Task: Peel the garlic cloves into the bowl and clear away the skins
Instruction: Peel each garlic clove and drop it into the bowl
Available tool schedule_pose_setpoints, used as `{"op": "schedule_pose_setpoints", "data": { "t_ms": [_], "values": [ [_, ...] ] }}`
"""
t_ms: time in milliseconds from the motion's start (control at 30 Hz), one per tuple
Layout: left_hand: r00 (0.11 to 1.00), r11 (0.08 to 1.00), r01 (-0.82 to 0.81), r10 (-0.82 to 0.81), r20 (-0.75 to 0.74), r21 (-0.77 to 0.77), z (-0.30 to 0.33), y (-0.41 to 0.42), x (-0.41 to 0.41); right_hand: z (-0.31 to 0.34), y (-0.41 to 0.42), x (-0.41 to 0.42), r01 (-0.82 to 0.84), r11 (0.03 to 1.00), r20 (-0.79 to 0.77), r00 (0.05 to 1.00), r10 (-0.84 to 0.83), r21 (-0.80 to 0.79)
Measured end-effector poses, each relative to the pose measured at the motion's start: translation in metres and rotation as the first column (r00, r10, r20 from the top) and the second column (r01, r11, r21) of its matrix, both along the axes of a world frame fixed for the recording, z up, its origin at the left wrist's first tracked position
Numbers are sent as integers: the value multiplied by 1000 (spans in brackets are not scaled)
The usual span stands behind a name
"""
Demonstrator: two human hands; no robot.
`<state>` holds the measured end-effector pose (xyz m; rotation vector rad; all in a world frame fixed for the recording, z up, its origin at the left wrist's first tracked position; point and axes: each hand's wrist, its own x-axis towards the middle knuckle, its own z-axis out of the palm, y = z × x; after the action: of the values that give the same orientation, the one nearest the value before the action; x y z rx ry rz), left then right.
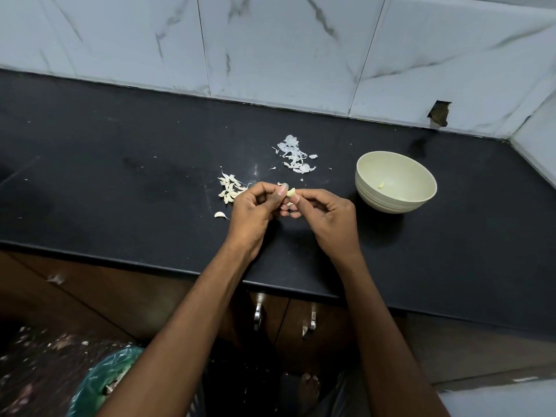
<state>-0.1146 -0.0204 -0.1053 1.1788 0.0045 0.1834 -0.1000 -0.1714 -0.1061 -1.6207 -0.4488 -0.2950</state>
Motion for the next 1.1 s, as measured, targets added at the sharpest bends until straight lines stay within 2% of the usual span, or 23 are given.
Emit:
{"op": "schedule_pose_setpoints", "data": {
  "t_ms": [267, 567, 1100],
  "values": [
    [985, 980, -79, 49, 166, 182, -1, -3, -1, 6, -1, -2, -19, 999, -62, 998, 22, 49],
    [977, 948, -179, 140, 158, 263, -10, 0, 5, 7, -1, -3, -59, 998, -107, 992, 63, 36],
    [981, 952, -157, 119, 156, 264, -5, 3, 1, 4, -4, -3, -93, 996, -103, 990, 94, 10]
  ]
}}
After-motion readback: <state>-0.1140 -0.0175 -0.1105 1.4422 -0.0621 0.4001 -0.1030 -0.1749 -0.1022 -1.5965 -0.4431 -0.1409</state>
